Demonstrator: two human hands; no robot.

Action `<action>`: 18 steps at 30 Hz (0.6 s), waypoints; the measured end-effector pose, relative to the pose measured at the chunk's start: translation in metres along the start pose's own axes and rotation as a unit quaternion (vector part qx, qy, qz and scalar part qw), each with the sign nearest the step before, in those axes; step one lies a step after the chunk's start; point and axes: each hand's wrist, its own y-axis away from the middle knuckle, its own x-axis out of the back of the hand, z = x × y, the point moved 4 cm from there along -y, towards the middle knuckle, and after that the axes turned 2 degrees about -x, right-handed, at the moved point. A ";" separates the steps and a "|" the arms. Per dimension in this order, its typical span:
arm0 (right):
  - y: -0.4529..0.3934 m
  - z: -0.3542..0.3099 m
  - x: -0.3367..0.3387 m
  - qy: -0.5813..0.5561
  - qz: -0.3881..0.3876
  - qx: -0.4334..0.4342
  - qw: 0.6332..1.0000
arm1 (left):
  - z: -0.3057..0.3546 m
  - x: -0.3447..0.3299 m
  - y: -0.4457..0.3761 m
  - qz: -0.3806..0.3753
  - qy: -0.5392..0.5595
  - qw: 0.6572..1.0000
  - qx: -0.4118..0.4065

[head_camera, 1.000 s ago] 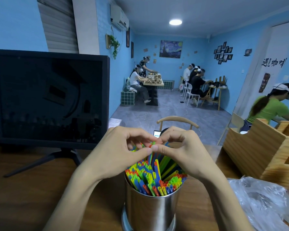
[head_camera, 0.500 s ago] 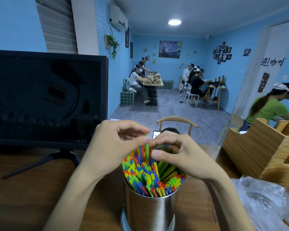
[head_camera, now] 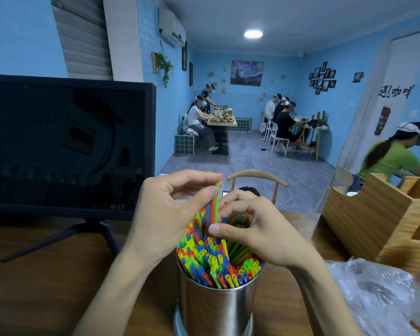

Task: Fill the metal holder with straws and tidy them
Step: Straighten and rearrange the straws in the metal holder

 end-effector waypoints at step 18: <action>0.001 -0.002 0.001 -0.043 0.020 0.019 0.999 | 0.002 -0.003 0.003 0.010 -0.023 0.999 0.026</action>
